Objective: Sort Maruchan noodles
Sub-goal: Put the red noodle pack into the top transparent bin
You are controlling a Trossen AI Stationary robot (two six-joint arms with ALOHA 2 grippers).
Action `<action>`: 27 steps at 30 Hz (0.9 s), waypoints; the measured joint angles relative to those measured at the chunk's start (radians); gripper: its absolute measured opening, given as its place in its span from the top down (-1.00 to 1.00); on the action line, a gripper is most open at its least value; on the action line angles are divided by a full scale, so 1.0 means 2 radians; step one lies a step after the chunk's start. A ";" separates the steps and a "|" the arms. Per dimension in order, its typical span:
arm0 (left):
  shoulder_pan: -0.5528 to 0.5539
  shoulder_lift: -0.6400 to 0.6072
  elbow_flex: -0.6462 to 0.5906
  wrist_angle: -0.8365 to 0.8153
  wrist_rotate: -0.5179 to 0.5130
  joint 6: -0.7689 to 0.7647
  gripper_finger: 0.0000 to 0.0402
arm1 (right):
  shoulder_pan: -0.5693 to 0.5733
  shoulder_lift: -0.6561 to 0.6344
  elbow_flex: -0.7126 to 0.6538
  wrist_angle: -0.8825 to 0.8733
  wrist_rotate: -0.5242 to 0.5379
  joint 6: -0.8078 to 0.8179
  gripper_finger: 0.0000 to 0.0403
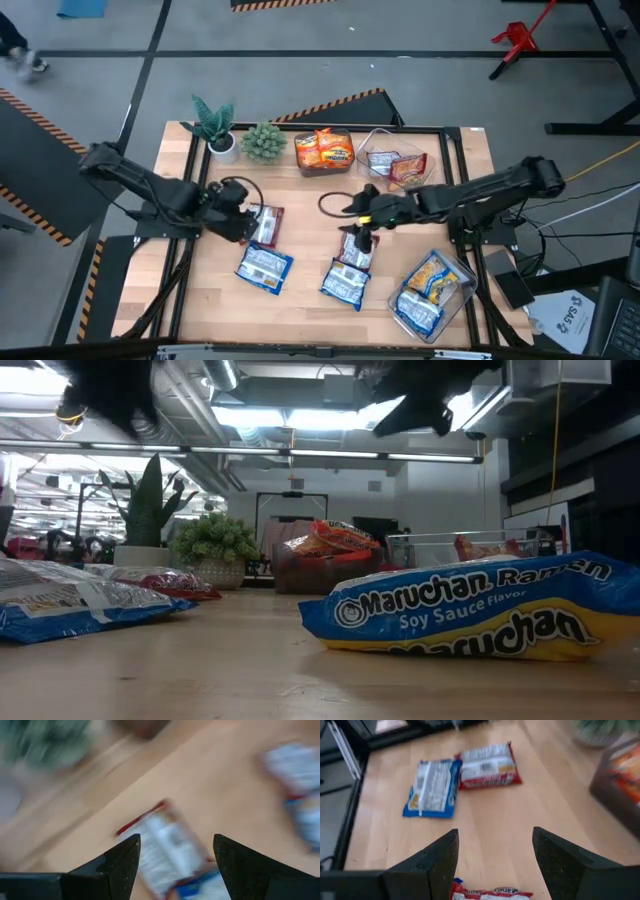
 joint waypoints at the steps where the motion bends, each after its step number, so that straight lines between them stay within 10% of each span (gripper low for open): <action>1: 0.006 -0.005 -0.031 0.003 0.001 -0.026 -0.22 | 0.000 0.011 0.000 0.005 -0.003 0.000 -0.18; 13: 0.053 -0.037 -0.294 0.272 0.055 -0.124 -0.22 | -0.003 0.077 0.000 0.070 -0.030 0.001 -0.18; 27: 0.091 -0.039 -0.404 0.502 0.115 -0.121 -0.22 | -0.038 0.102 0.000 0.130 -0.048 0.001 -0.18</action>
